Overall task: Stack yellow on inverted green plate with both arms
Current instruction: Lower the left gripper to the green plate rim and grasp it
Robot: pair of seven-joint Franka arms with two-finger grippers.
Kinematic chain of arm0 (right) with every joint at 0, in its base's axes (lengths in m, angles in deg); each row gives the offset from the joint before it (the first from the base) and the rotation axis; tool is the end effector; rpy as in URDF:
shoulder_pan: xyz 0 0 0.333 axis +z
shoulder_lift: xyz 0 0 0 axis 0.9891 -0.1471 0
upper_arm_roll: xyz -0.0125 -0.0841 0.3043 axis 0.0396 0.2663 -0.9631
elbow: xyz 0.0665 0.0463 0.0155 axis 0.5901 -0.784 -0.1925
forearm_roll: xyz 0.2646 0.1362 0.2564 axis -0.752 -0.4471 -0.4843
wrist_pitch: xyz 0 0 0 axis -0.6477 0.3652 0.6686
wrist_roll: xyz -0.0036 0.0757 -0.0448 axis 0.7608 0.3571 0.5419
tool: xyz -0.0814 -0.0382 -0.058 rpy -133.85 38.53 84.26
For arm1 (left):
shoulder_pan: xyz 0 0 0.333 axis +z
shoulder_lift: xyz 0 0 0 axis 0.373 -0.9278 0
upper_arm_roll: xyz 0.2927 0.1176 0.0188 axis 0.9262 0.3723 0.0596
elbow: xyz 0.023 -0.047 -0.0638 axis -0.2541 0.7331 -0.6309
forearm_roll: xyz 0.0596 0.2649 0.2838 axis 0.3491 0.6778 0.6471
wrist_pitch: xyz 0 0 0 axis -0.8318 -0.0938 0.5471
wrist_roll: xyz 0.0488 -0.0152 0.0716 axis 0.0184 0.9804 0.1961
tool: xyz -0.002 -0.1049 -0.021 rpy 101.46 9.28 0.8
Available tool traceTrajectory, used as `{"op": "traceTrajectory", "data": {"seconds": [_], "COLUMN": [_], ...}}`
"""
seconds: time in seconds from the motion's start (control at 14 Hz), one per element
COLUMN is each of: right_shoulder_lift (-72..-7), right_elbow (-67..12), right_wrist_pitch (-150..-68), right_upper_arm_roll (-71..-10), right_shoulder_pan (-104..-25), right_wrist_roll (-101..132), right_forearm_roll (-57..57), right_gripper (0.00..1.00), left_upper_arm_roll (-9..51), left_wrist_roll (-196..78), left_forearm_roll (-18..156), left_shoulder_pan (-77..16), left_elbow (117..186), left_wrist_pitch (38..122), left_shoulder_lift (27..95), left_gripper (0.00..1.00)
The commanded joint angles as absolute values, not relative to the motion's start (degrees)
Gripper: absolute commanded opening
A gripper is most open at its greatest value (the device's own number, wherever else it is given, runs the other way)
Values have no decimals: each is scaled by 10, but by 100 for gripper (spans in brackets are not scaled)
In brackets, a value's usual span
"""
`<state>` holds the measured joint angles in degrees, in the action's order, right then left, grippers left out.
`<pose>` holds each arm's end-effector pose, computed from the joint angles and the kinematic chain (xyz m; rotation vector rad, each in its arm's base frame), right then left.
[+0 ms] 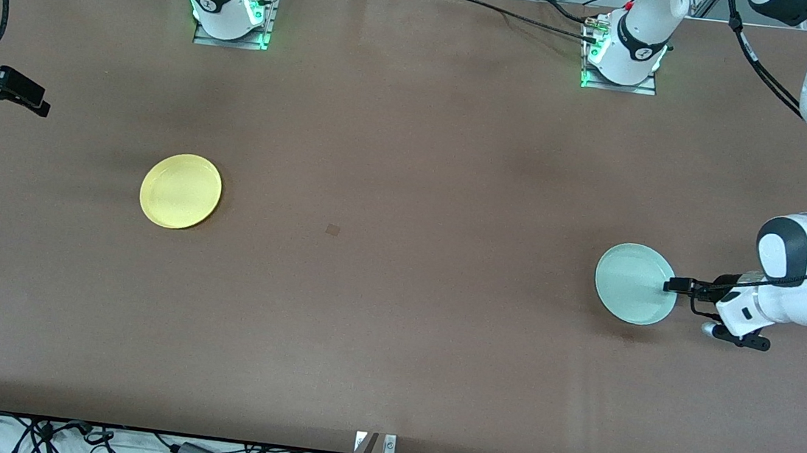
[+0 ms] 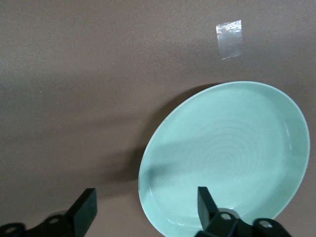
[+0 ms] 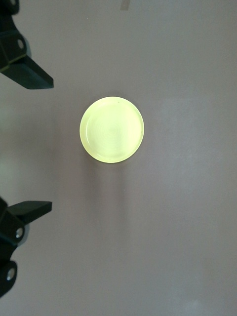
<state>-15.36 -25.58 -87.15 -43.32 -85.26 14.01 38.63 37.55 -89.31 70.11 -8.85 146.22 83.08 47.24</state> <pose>0.5502 -0.0610 0.5735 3.1184 -0.0666 -0.0987 0.6490 0.1256 0.1971 2.9265 -0.1828 -0.2665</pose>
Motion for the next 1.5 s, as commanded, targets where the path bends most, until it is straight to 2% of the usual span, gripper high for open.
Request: {"op": "traceTrajectory", "data": {"seconds": [0.0, 0.07, 0.14, 0.21, 0.64, 0.71, 0.79, 0.86, 1.14, 1.43], "right_shoulder_lift": [-145, -145, -145, -145, -145, -145, -145, -145, -145, -145], "right_elbow": [-261, -261, -261, -261, -261, -261, -261, -261, -261, -261], "right_wrist_pitch": [-873, -873, -873, -873, -873, -873, -873, -873, -873, -873], "right_upper_arm_roll": [-436, -436, -436, -436, -436, -436, -436, -436, -436, -436], "right_shoulder_pan": [-857, -857, -857, -857, -857, -857, -857, -857, -857, -857], "right_wrist_roll": [145, 145, 145, 145, 145, 145, 145, 145, 145, 145], "right_forearm_roll": [379, 379, 379, 379, 379, 379, 379, 379, 379, 379], "right_gripper": [100, 100, 100, 100, 100, 100, 100, 100, 100, 100], "left_upper_arm_roll": [369, 369, 369, 369, 368, 368, 368, 368, 368, 369], "left_wrist_roll": [-921, -921, -921, -921, -921, -922, -927, -929, -929, -921], "left_forearm_roll": [686, 686, 686, 686, 679, 677, 677, 677, 678, 686], "left_shoulder_pan": [-75, -75, -76, -76, -77, -78, -79, -83, -82, -103], "left_elbow": [1471, 1470, 1470, 1469, 1470, 1470, 1468, 1466, 1460, 1448], "left_wrist_pitch": [854, 855, 856, 857, 864, 864, 863, 863, 861, 852], "left_shoulder_lift": [468, 464, 463, 462, 450, 450, 451, 451, 461, 519], "left_gripper": [71, 60, 40, 34, 30, 24, 5, 1, 1, 1]}}
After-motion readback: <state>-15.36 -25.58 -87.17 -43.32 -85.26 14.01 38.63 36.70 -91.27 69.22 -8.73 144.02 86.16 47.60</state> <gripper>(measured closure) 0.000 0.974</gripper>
